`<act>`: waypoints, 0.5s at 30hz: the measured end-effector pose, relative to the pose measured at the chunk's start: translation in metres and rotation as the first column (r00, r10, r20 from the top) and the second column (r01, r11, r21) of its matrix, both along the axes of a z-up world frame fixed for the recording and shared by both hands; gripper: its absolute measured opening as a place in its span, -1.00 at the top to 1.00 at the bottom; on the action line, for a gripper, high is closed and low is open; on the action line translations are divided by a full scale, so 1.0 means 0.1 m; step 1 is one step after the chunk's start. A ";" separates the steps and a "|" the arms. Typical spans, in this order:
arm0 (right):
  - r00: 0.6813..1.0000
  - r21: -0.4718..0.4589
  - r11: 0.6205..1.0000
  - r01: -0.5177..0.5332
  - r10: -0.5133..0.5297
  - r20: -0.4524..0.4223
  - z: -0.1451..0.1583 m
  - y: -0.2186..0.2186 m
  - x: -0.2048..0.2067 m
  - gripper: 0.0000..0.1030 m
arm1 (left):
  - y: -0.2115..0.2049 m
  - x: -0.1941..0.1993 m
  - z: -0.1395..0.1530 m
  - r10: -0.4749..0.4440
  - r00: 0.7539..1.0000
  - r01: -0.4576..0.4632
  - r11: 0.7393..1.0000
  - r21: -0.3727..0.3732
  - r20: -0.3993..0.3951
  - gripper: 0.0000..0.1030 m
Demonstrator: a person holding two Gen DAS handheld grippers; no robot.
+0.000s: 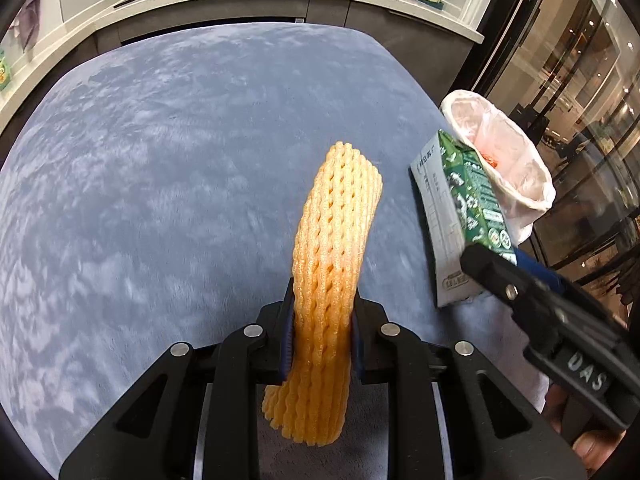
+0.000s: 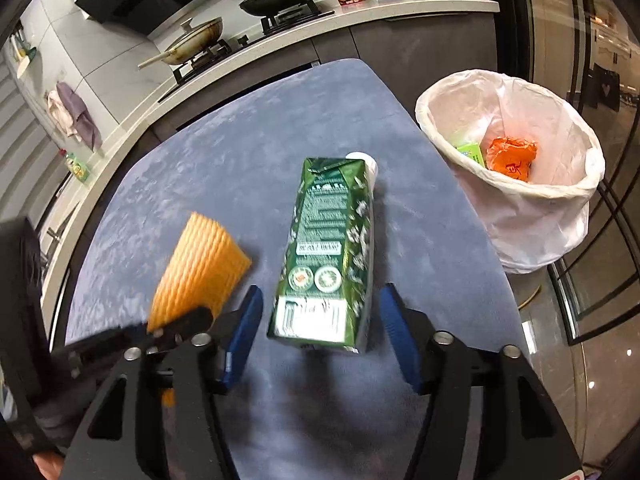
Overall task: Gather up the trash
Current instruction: 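Carry the green milk carton over the bin with the right gripper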
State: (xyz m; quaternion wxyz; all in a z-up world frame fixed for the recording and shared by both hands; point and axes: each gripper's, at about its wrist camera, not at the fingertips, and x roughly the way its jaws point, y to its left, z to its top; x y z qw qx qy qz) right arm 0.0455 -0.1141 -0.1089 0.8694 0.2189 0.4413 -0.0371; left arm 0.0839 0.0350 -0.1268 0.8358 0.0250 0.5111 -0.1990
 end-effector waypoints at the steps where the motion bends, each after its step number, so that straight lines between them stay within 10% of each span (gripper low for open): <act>1: 1.000 -0.001 1.000 -0.003 0.003 -0.003 -0.01 0.01 0.02 -0.18 | 0.00 -0.01 0.00 0.001 1.000 -0.001 1.000 0.005 0.003 0.59; 15: 0.999 -0.006 1.000 0.011 -0.011 0.031 0.10 -0.10 0.02 0.03 | -0.09 -0.06 0.26 -0.010 0.999 0.010 1.000 0.004 0.045 0.59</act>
